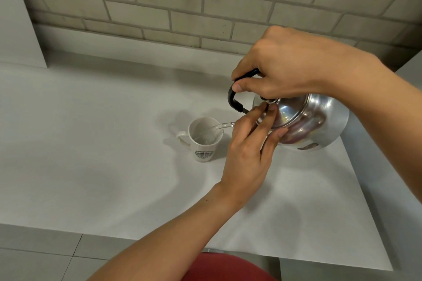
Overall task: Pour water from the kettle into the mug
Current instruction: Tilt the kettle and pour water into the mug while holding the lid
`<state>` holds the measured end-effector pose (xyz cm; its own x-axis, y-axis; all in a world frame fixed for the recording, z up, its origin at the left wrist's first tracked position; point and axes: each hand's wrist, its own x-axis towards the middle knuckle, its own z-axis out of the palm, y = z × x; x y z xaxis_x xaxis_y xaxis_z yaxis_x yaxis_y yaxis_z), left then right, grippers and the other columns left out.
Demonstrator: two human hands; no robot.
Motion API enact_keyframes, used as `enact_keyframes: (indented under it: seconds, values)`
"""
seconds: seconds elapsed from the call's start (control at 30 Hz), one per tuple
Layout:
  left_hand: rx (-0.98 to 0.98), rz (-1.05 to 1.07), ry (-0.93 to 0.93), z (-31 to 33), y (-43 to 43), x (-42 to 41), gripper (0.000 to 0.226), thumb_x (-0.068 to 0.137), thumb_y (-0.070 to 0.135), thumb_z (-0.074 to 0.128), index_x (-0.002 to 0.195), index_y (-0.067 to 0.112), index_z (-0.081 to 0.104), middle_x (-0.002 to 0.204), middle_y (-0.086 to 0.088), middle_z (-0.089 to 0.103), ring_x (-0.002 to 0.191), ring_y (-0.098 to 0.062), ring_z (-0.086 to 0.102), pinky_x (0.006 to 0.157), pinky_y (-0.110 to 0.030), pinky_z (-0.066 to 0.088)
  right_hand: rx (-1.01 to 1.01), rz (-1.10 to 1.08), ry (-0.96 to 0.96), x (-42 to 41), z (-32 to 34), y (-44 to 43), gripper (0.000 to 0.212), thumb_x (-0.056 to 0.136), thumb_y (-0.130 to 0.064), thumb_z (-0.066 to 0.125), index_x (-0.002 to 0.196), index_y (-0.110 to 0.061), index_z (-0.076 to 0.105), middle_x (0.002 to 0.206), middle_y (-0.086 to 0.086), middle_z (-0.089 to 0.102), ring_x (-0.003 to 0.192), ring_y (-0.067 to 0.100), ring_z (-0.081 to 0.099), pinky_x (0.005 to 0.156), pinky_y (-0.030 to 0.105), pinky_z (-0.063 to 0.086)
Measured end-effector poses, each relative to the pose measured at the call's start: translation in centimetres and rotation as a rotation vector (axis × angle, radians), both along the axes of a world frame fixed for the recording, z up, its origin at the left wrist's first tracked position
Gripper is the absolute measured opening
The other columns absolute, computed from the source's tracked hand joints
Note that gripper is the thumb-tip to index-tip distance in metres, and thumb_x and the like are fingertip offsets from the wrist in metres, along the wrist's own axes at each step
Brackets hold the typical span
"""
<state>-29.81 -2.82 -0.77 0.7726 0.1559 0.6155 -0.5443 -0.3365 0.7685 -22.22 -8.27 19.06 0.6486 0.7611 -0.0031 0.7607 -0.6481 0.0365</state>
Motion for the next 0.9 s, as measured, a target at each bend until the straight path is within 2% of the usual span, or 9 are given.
enact_keyframes:
  seconds: [0.1,0.27,0.43,0.6,0.8,0.9]
  values:
    - [-0.007,0.002,0.006,0.0,0.0,0.0,0.041,0.1,0.016,0.067,0.139,0.005,0.063,0.138,-0.015,0.059,0.131,-0.025,0.058,0.113,-0.027,0.042,-0.009,-0.007,-0.005,0.0,0.1,0.2,0.024,0.097,-0.043,0.062,0.103,-0.032,0.082,0.049,-0.012,0.052,0.055,0.007,0.052,0.051,0.032,0.042]
    - [-0.011,0.002,0.026,0.0,0.0,0.0,0.04,0.1,0.018,0.066,0.139,0.007,0.063,0.139,-0.014,0.059,0.133,-0.023,0.057,0.114,-0.022,0.038,-0.03,-0.011,0.001,-0.1,0.2,0.4,0.024,0.097,-0.043,0.062,0.103,-0.031,0.082,0.051,-0.013,0.051,0.055,0.006,0.049,0.055,0.032,0.042]
    - [-0.024,-0.002,0.026,-0.2,-0.1,0.0,0.04,0.101,0.02,0.064,0.14,0.008,0.062,0.14,-0.013,0.057,0.134,-0.023,0.056,0.114,-0.025,0.041,-0.048,-0.006,0.003,-0.2,0.4,0.7,0.023,0.097,-0.041,0.062,0.1,-0.03,0.082,0.052,-0.014,0.051,0.053,0.004,0.047,0.056,0.034,0.046]
    - [-0.037,-0.008,0.024,-0.3,-0.2,-0.1,0.041,0.103,0.022,0.061,0.142,0.009,0.059,0.141,-0.01,0.055,0.137,-0.018,0.054,0.114,-0.026,0.042,-0.063,-0.007,-0.002,-0.2,0.4,1.0,0.024,0.097,-0.042,0.062,0.099,-0.029,0.082,0.052,-0.015,0.051,0.053,0.002,0.045,0.055,0.03,0.039]
    - [-0.063,-0.031,0.051,-0.3,-0.3,-0.3,0.041,0.103,0.023,0.06,0.142,0.009,0.06,0.141,-0.012,0.056,0.138,-0.019,0.054,0.115,-0.031,0.044,-0.075,-0.01,0.006,-0.4,0.4,1.3,0.024,0.098,-0.042,0.063,0.1,-0.028,0.083,0.049,-0.016,0.049,0.053,0.0,0.044,0.056,0.032,0.045]
    - [-0.067,-0.035,0.055,-0.1,-0.3,-0.4,0.042,0.104,0.024,0.059,0.142,0.009,0.059,0.141,-0.012,0.056,0.137,-0.02,0.054,0.114,-0.028,0.043,-0.088,-0.012,0.006,-0.6,0.5,1.4,0.024,0.097,-0.043,0.063,0.099,-0.029,0.083,0.05,-0.016,0.049,0.054,-0.001,0.043,0.059,0.035,0.05]
